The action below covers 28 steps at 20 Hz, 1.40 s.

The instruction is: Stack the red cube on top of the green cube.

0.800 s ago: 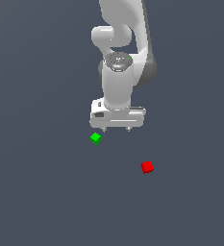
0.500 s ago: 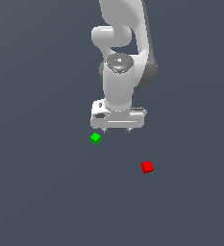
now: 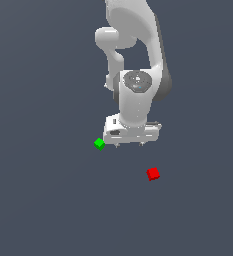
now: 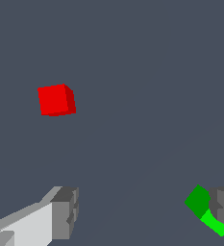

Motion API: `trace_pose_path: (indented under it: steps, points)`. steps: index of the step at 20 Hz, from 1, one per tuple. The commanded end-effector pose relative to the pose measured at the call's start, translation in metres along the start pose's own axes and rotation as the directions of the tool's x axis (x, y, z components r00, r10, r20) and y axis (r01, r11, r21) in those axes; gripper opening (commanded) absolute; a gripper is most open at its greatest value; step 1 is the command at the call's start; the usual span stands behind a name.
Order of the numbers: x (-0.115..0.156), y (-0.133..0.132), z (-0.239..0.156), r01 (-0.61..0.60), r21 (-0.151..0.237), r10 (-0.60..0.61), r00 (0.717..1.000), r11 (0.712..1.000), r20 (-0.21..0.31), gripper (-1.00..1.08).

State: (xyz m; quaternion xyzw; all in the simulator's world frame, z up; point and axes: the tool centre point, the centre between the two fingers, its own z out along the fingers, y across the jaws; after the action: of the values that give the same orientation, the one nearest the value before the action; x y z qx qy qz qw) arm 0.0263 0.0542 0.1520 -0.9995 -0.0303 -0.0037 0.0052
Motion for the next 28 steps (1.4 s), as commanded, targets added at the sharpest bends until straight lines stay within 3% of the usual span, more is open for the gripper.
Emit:
trace_pose_path:
  steps: [1, 15, 28]
  points:
    - [0.01, -0.013, 0.011, 0.019, -0.001, -0.019, 1.0, 1.0, 0.001, 1.0]
    - [0.066, -0.086, 0.069, 0.124, -0.007, -0.124, 0.992, 0.992, 0.007, 1.0]
    - [0.081, -0.106, 0.084, 0.154, -0.009, -0.153, 0.988, 0.988, 0.009, 1.0]
